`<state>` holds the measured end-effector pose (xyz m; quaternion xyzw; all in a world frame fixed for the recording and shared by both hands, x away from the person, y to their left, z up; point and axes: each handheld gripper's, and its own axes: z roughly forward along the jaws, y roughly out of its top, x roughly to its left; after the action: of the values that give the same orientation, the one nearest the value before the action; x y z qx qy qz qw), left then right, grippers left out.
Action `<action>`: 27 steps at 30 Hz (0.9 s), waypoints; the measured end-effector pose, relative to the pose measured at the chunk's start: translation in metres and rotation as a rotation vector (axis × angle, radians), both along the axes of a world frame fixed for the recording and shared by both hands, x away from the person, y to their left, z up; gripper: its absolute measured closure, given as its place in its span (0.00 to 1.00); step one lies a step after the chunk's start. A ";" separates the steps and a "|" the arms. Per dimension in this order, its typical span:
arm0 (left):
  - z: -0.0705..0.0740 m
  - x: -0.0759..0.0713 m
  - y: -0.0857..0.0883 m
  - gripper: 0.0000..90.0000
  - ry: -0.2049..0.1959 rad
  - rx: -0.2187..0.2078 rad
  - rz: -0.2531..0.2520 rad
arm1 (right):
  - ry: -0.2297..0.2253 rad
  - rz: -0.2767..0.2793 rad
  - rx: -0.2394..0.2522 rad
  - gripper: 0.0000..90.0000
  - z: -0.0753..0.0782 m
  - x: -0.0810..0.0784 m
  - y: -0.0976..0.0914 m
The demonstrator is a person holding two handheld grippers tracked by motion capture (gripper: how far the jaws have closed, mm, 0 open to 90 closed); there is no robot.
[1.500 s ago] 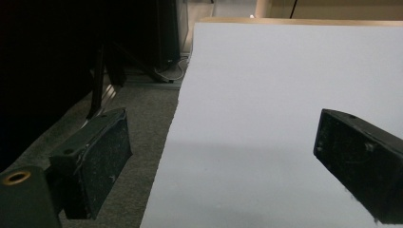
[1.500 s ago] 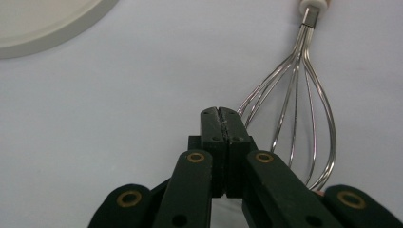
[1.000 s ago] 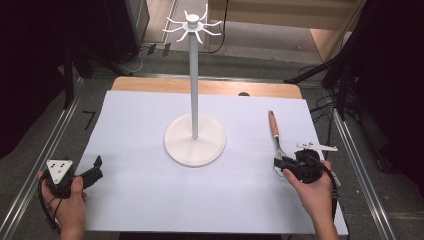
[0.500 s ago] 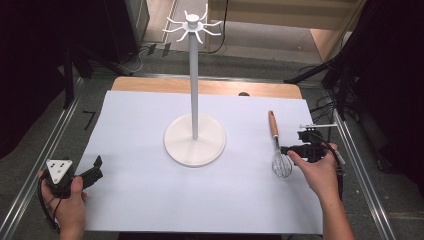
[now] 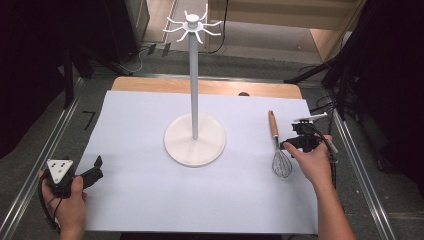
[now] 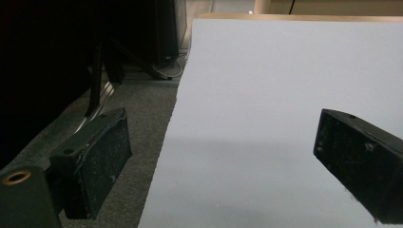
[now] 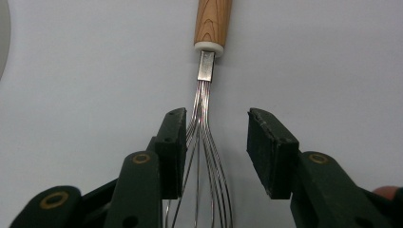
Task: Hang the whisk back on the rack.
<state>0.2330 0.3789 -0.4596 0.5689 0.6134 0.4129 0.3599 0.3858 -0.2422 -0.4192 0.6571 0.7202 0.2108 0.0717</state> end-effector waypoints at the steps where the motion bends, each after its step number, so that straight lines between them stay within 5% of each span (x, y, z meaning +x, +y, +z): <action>1: 0.000 0.000 0.000 0.07 0.003 -0.002 0.002 | 0.011 -0.006 0.002 0.67 0.000 0.002 0.001; 15: 0.000 0.001 0.000 0.07 0.009 -0.001 -0.001 | 0.129 -0.024 -0.009 0.74 -0.010 0.027 0.013; 27: 0.000 0.001 0.000 0.07 0.008 -0.001 0.001 | 0.183 -0.043 -0.022 0.84 -0.017 0.036 0.019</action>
<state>0.2341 0.3790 -0.4596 0.5701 0.6155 0.4104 0.3574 0.4215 -0.2231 -0.4365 0.6880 0.7118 0.1405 0.0171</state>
